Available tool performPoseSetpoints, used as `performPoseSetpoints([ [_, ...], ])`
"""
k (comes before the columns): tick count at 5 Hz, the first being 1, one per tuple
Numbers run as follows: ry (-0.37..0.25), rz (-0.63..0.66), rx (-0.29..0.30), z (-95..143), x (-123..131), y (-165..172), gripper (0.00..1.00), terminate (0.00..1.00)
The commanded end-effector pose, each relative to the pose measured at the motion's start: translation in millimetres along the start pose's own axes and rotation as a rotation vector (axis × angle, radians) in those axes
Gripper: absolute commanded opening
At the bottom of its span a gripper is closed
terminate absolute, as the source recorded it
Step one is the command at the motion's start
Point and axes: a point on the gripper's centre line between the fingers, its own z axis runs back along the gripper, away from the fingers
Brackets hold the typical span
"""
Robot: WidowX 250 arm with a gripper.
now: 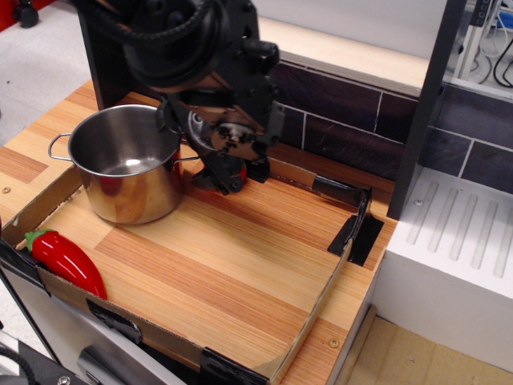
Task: Topple metal pot
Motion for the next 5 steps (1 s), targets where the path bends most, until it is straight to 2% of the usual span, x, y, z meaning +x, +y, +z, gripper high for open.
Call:
performPoseSetpoints([
  [1,-0.026,0.06,-0.001,2,1,16,1.0,0.0],
  [2,-0.009,0.08,-0.037,-2,3,19,0.0,0.0],
  [3,-0.021,0.105,-0.046,-6,1,23,0.0,0.0],
  [4,0.003,0.146,-0.104,0,-3,29,0.0,0.0],
  [5,0.025,0.19,-0.126,11,-10,35,0.0,0.0],
])
